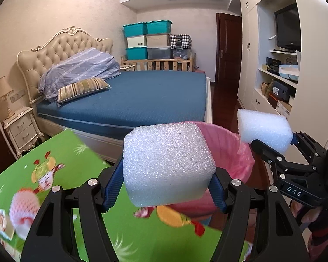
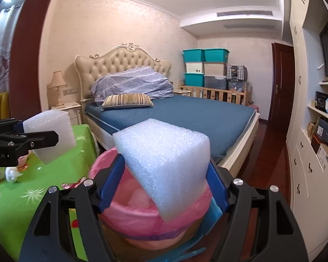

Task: Collect trash
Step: 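Lower both foam pieces into the basket and open both tools, then move both tools back over the table toward the tissues, then grasp the twisted white tissue with the right tool while the left tool grasps the crumpled tissue, then carry both tissues over to the pink wastebasket, then open both tools over the basket to drop the tissues, then move both tools back over the table toward the paper box and foam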

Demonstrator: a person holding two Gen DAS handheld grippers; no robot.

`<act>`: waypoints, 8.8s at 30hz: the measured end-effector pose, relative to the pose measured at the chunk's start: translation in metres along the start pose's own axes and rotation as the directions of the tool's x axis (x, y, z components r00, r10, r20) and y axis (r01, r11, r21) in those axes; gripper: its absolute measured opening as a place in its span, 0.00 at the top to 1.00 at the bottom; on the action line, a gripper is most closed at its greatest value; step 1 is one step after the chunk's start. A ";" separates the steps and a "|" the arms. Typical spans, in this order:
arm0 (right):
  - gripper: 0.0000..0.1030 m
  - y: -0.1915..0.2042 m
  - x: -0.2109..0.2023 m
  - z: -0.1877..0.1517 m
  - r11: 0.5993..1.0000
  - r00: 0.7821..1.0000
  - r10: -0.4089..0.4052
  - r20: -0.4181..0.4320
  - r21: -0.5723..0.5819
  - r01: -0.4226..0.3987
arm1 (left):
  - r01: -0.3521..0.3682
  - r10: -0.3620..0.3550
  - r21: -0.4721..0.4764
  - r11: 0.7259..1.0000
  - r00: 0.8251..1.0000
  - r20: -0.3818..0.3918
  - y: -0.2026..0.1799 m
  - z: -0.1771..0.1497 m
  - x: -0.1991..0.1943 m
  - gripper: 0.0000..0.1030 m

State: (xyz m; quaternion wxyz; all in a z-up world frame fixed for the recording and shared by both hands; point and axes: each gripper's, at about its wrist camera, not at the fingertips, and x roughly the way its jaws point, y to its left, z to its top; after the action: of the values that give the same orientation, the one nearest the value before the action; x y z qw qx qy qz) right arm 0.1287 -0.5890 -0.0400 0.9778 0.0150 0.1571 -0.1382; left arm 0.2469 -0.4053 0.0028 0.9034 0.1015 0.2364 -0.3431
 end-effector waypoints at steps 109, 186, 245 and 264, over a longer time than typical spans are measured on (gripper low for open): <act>0.73 0.369 0.037 -0.031 0.880 0.862 0.290 -0.416 -0.238 -0.411 | -0.504 0.400 -0.338 0.795 0.854 -0.333 0.304 -0.220 -0.207 0.59; 0.73 0.269 -0.067 -0.052 0.914 0.930 0.303 -0.206 -0.213 -0.345 | -0.426 0.428 -0.116 0.897 0.904 -0.008 0.138 -0.188 -0.220 0.59; 0.62 0.001 0.041 0.017 0.998 0.996 0.060 -0.060 -0.015 -0.061 | 0.034 -0.036 -0.043 0.999 0.998 -0.046 -0.014 0.038 0.051 0.43; 0.26 0.030 -0.010 -0.008 0.990 0.992 0.112 -0.051 -0.082 -0.116 | -0.212 0.213 -0.023 0.977 0.977 0.026 0.044 -0.024 -0.054 0.13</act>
State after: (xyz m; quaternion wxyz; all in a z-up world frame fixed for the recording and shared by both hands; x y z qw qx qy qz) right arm 0.1250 -0.5569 -0.0449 0.9799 -0.0143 0.1842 -0.0751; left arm 0.2326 -0.3337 0.0097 0.9390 0.1124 0.2150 -0.2437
